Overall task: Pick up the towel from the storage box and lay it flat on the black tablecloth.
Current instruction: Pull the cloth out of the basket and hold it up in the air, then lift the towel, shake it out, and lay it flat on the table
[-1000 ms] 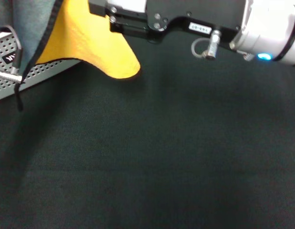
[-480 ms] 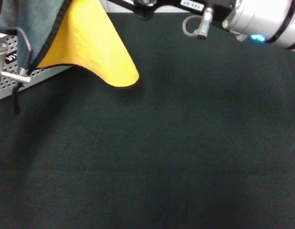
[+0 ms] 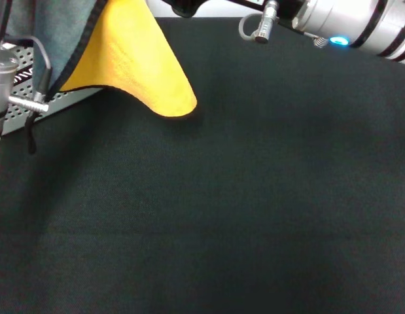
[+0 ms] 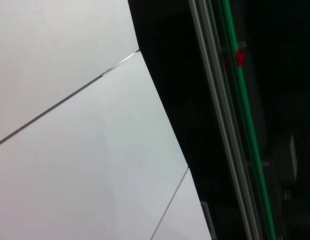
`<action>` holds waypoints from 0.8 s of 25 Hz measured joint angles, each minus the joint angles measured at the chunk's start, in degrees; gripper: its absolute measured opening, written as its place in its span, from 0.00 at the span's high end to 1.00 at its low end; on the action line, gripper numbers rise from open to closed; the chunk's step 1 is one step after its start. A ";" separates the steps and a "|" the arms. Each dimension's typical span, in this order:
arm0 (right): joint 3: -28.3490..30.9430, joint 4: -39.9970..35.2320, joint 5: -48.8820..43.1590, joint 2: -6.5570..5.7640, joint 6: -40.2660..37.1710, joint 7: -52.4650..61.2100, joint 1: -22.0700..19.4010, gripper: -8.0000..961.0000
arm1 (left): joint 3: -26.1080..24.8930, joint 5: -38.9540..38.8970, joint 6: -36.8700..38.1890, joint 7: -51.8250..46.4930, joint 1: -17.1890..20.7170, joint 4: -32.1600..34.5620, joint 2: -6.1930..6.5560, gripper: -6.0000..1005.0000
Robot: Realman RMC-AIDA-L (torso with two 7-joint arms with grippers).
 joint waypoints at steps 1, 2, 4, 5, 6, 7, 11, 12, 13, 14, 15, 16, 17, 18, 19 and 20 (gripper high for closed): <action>-0.08 0.33 0.00 0.00 0.01 -0.01 0.28 0.56 | 0.01 -0.02 -0.01 0.04 -0.17 -0.12 0.00 0.97; -0.19 0.64 0.02 0.00 0.06 -0.01 0.57 0.58 | 0.01 0.00 -0.01 0.12 -0.23 -0.12 0.00 0.97; -0.48 1.22 0.10 0.00 0.35 -0.06 1.11 0.62 | 0.00 0.09 -0.02 0.38 -0.33 -0.12 0.00 0.97; -0.54 1.34 0.11 0.00 0.49 -0.07 1.23 0.63 | 0.01 0.11 -0.02 0.52 -0.36 -0.12 0.00 0.97; -0.56 1.42 0.13 0.00 0.64 -0.10 1.35 0.64 | 0.00 0.10 -0.03 0.58 -0.37 -0.12 0.00 0.97; -0.57 1.45 0.13 0.00 0.72 -0.12 1.40 0.65 | 0.00 0.10 -0.04 0.61 -0.37 -0.12 0.00 0.96; -0.63 1.64 0.62 0.08 0.81 -0.77 1.43 0.68 | 0.01 0.10 -0.05 0.42 -0.37 -0.12 0.00 0.96; -0.65 1.65 0.84 0.09 0.80 -0.87 1.44 0.69 | 0.04 0.11 -0.05 0.42 -0.37 -0.12 0.00 0.96; -0.67 1.65 0.87 0.09 0.80 -0.90 1.44 0.70 | 0.14 0.12 -0.05 0.46 -0.37 -0.11 0.00 0.96; -0.67 1.65 0.88 0.09 0.79 -0.93 1.45 0.71 | 0.30 0.11 -0.05 0.48 -0.36 -0.11 0.00 0.96; -0.67 1.65 0.88 0.09 0.78 -0.95 1.45 0.72 | 0.48 0.07 -0.07 0.49 -0.36 -0.10 0.00 0.96; -0.67 1.65 0.88 0.09 0.77 -0.97 1.46 0.72 | 0.59 0.04 -0.07 0.50 -0.36 -0.10 0.00 0.96; -0.67 1.65 0.89 0.09 0.77 -1.10 1.46 0.73 | 0.73 -0.02 -0.07 0.50 -0.36 -0.09 0.00 0.96; -0.67 1.65 0.91 0.09 0.76 -1.23 1.46 0.74 | 0.73 -0.06 -0.07 0.52 -0.36 -0.10 0.00 0.96; -0.67 1.65 0.99 0.09 0.76 -1.39 1.47 0.75 | 0.72 -0.08 -0.07 0.53 -0.36 -0.10 0.00 0.96; -0.67 1.65 1.07 0.09 0.77 -1.50 1.48 0.76 | 0.72 -0.10 -0.07 0.55 -0.38 -0.10 0.00 0.96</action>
